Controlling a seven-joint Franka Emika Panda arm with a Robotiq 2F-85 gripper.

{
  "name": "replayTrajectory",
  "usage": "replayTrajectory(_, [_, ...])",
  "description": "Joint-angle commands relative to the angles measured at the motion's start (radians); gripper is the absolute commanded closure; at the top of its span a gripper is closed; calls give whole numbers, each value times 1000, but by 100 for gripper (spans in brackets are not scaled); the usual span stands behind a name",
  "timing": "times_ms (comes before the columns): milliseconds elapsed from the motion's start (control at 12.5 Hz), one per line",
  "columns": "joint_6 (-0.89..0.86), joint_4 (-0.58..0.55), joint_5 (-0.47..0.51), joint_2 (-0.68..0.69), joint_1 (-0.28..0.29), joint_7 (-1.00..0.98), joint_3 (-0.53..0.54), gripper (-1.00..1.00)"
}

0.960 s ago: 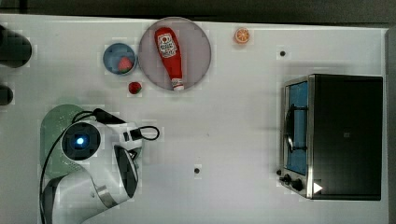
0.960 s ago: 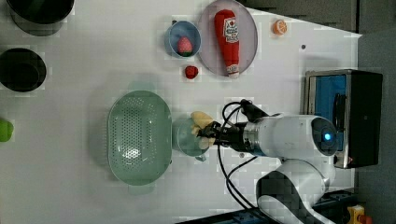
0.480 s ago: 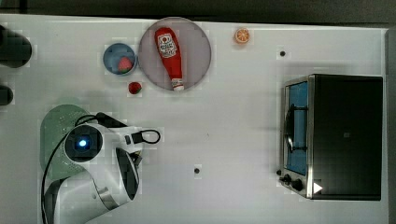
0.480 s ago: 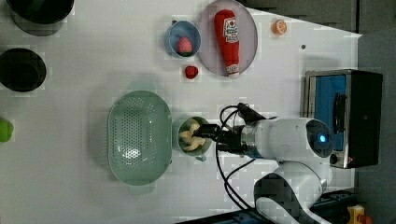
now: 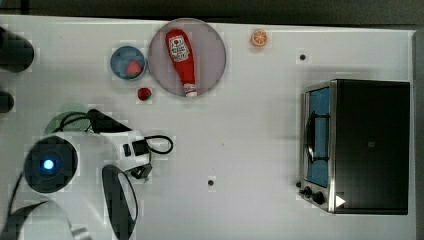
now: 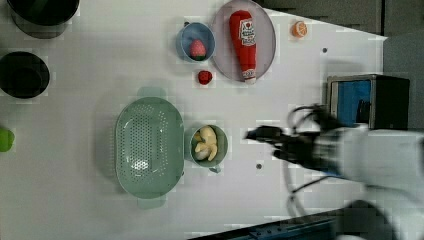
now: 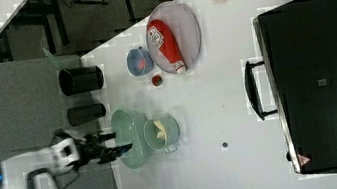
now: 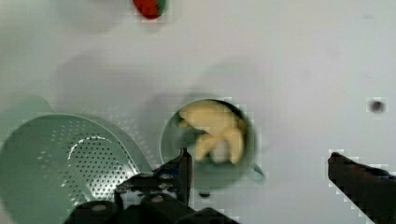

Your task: Pick Banana and place it in mug.

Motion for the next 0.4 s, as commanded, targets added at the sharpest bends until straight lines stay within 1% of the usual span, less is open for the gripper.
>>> replayTrajectory(80, [-204, 159, -5, -53, -40, 27, -161, -100])
replayTrajectory(240, [-313, 261, -5, -61, -41, 7, -258, -100])
replayTrajectory(400, [-359, 329, -17, -61, -42, -43, -340, -100])
